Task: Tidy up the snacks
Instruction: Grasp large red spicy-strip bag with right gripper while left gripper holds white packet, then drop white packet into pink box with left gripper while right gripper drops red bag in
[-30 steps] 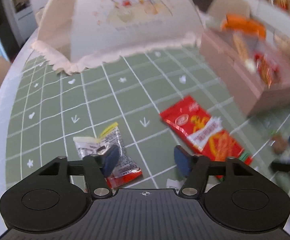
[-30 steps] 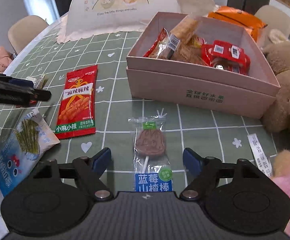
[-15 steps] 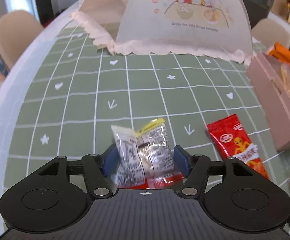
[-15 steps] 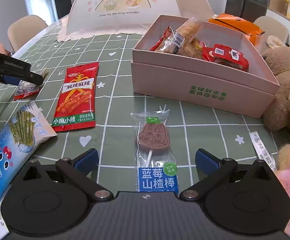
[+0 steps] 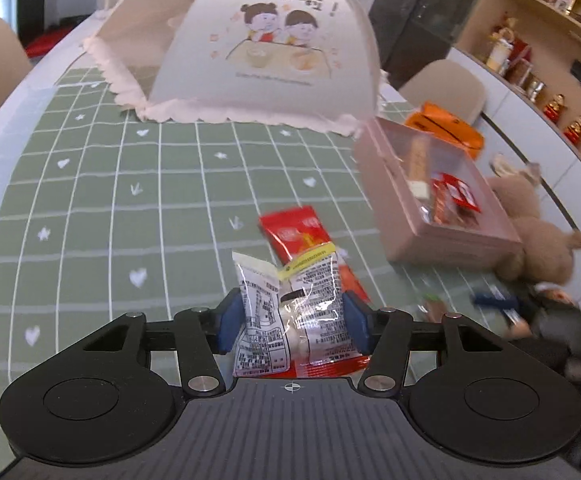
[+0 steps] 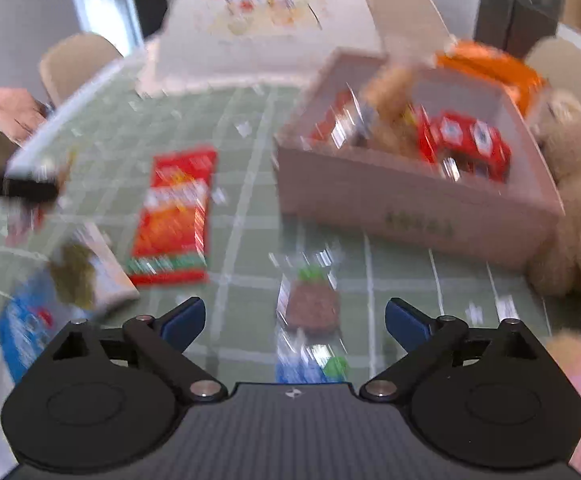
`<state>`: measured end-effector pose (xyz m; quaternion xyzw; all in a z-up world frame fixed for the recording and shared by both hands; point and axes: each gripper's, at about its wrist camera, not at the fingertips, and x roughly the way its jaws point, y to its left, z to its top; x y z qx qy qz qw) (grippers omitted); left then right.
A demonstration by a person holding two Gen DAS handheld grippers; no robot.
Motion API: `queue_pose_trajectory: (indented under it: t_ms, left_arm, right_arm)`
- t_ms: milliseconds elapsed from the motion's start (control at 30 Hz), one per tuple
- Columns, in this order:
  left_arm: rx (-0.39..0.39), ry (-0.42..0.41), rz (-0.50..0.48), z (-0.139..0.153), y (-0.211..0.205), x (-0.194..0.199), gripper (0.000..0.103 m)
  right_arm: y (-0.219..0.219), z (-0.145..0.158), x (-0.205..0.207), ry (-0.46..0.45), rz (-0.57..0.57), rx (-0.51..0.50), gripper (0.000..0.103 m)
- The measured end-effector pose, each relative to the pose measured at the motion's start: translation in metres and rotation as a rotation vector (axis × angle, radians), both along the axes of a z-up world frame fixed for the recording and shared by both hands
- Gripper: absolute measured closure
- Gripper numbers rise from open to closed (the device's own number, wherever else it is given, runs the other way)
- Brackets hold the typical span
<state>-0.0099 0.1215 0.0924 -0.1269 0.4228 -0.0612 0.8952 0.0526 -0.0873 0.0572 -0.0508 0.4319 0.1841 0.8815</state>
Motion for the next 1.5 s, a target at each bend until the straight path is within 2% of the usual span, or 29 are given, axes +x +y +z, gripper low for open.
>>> queue_pose_trajectory:
  t_ms: [33, 100, 167, 333, 400, 467, 500, 533, 567, 600, 633, 800, 833, 967, 1000, 1067, 1100, 1200, 1300, 1333, 1367, 1433, 1500]
  left_arm:
    - [-0.004, 0.009, 0.005, -0.001, -0.003, -0.007, 0.044]
    - [-0.025, 0.051, 0.013, -0.007, -0.008, -0.020, 0.044]
    - [-0.053, 0.096, 0.002, -0.015, -0.014, -0.031, 0.044]
    - [-0.041, 0.132, -0.006, -0.022, -0.028, -0.047, 0.044]
    - [-0.037, 0.138, 0.000, -0.022, -0.031, -0.050, 0.044]
    - [-0.034, 0.135, -0.002, -0.021, -0.034, -0.053, 0.044]
    - [-0.034, 0.134, -0.005, -0.021, -0.036, -0.053, 0.044]
    - [-0.033, 0.135, -0.010, -0.021, -0.039, -0.052, 0.044]
    - [-0.032, 0.137, -0.017, -0.021, -0.041, -0.052, 0.044]
    - [-0.030, 0.137, -0.025, -0.020, -0.044, -0.051, 0.044]
    - [-0.028, 0.135, -0.038, -0.020, -0.048, -0.049, 0.044]
    - [-0.033, 0.138, -0.092, -0.024, -0.064, -0.039, 0.044]
    - [-0.034, 0.144, -0.095, -0.026, -0.066, -0.038, 0.044]
    - [-0.035, 0.177, -0.087, -0.041, -0.064, -0.036, 0.044]
    - [-0.038, 0.182, -0.079, -0.044, -0.062, -0.038, 0.044]
    - [-0.053, 0.191, -0.055, -0.048, -0.055, -0.042, 0.044]
    - [-0.059, 0.193, -0.045, -0.048, -0.053, -0.046, 0.044]
    - [-0.071, 0.204, -0.014, -0.049, -0.043, -0.051, 0.044]
    - [-0.076, 0.205, 0.000, -0.047, -0.038, -0.055, 0.044]
    - [-0.076, 0.205, -0.001, -0.046, -0.037, -0.055, 0.044]
    - [-0.075, 0.203, -0.004, -0.046, -0.038, -0.055, 0.044]
    - [-0.073, 0.200, -0.012, -0.044, -0.039, -0.054, 0.044]
    - [-0.073, 0.193, -0.025, -0.041, -0.042, -0.052, 0.044]
  right_arm:
    - [0.009, 0.003, 0.005, -0.009, 0.029, 0.006, 0.005]
    - [0.030, 0.004, 0.015, -0.011, 0.073, 0.008, 0.012]
    - [0.053, 0.001, 0.027, -0.002, 0.120, 0.016, 0.023]
    - [0.097, -0.018, 0.062, 0.031, 0.129, -0.028, 0.024]
    - [0.104, -0.024, 0.066, 0.059, 0.143, -0.059, 0.031]
    - [0.104, -0.018, 0.058, 0.060, 0.186, -0.057, 0.052]
    - [0.102, -0.016, 0.051, 0.054, 0.206, -0.068, 0.053]
    - [0.098, -0.012, 0.043, 0.043, 0.216, -0.077, 0.064]
    - [0.092, -0.008, 0.036, 0.034, 0.223, -0.085, 0.084]
    - [0.082, -0.003, 0.029, 0.041, 0.230, -0.082, 0.091]
    - [0.073, 0.002, 0.024, 0.049, 0.230, -0.065, 0.092]
    - [0.028, 0.018, 0.003, 0.018, 0.216, -0.043, 0.091]
    - [0.024, 0.017, 0.003, 0.015, 0.216, -0.046, 0.087]
    - [0.025, 0.010, 0.012, 0.039, 0.184, -0.016, 0.056]
    - [0.029, 0.009, 0.016, 0.040, 0.183, -0.002, 0.053]
    - [0.042, 0.006, 0.021, 0.044, 0.188, 0.017, 0.040]
    - [0.053, 0.002, 0.026, 0.048, 0.200, 0.023, 0.038]
    - [0.088, -0.010, 0.038, 0.061, 0.237, 0.002, 0.037]
    - [0.116, -0.027, 0.048, 0.061, 0.242, -0.080, 0.037]
    - [0.120, -0.028, 0.047, 0.034, 0.240, -0.096, 0.035]
    - [0.121, -0.028, 0.046, 0.035, 0.243, -0.099, 0.039]
    - [0.115, -0.020, 0.042, 0.058, 0.256, -0.095, 0.056]
    - [0.097, -0.004, 0.031, 0.036, 0.246, -0.080, 0.057]
